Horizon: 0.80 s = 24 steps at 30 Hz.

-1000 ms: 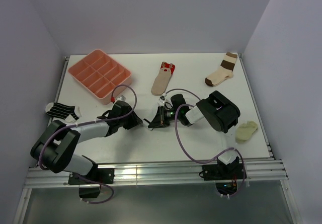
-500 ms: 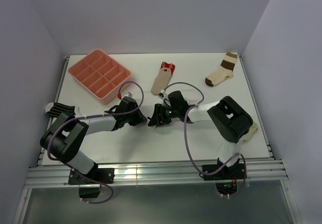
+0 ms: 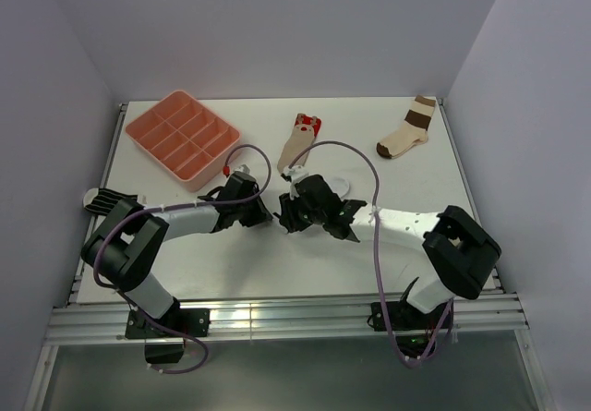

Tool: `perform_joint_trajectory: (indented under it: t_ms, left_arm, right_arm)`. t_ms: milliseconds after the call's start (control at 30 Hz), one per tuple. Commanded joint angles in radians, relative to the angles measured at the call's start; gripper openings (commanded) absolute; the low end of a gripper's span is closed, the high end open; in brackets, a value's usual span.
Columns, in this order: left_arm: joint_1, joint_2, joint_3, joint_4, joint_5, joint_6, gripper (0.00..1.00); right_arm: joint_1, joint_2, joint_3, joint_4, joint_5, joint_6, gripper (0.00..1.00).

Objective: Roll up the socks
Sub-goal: Roll the sock at the center of the board.

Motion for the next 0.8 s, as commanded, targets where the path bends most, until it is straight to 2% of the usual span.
perform_joint_trajectory:
  t_ms: [0,167,267,633,767]
  left_arm:
    - [-0.008,0.059,-0.025,-0.171,-0.046,0.060,0.26]
    - [-0.010,0.072,-0.010,-0.180,-0.041,0.067,0.26]
    - [-0.010,0.076,-0.004,-0.185,-0.037,0.073,0.26]
    - [-0.010,0.078,0.013,-0.209,-0.038,0.086,0.25]
    - [-0.010,0.076,0.018,-0.213,-0.035,0.078,0.25]
  right_arm:
    - [0.038,-0.004,-0.006,0.036,0.104,-0.106,0.37]
    - [0.049,0.053,0.011,0.066,0.080,-0.115,0.29]
    - [0.049,0.091,0.014,0.094,0.085,-0.112,0.29]
    - [0.054,0.174,0.008,0.108,0.085,-0.130,0.31]
    - [0.064,0.201,0.001,0.102,0.095,-0.137,0.38]
